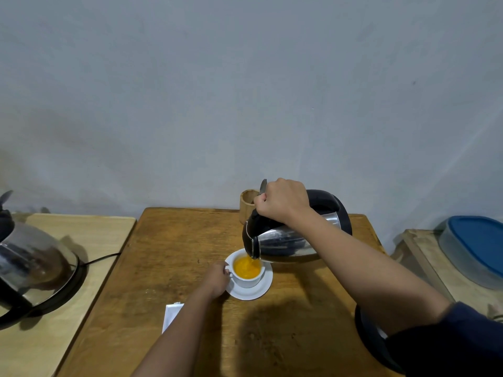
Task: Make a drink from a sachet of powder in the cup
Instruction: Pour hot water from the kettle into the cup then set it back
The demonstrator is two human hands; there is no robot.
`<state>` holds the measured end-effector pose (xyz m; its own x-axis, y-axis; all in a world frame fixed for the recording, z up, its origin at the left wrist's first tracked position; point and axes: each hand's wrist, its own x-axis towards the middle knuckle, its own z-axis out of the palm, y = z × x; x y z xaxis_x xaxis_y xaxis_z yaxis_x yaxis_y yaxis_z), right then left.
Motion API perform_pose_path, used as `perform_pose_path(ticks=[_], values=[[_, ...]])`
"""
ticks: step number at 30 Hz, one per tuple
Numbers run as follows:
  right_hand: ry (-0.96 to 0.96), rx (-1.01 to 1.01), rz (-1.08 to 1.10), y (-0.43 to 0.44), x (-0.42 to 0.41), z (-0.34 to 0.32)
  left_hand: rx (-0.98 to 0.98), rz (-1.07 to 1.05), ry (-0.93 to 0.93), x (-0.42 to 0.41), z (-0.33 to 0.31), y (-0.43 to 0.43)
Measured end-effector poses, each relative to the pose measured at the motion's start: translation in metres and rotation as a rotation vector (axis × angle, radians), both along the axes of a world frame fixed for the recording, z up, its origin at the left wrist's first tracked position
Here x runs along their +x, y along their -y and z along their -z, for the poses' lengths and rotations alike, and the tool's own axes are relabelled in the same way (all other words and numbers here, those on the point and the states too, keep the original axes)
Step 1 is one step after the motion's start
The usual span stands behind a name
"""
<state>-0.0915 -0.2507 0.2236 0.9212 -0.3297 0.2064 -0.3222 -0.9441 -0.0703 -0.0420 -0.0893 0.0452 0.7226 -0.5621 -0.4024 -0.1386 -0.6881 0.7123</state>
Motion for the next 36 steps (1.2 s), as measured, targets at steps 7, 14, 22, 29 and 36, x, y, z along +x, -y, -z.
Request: perform_pose_path(ticks=[7,14,22,29,36], values=[[-0.009,-0.031,-0.01,-0.004,0.004,-0.003,0.037,-0.009,-0.005,0.003,0.005,-0.002],[0.001,-0.026,-0.009,-0.003,0.007,-0.004,0.041,0.012,0.0,0.006,0.006,-0.004],[-0.021,-0.053,-0.014,-0.005,0.006,-0.005,0.054,0.024,0.018,0.009,0.01,-0.004],[-0.021,-0.061,-0.019,-0.007,0.007,-0.004,0.056,0.036,0.005,0.012,0.01,-0.004],[-0.013,-0.048,-0.023,-0.008,0.007,-0.002,0.064,0.043,-0.019,0.015,0.01,-0.005]])
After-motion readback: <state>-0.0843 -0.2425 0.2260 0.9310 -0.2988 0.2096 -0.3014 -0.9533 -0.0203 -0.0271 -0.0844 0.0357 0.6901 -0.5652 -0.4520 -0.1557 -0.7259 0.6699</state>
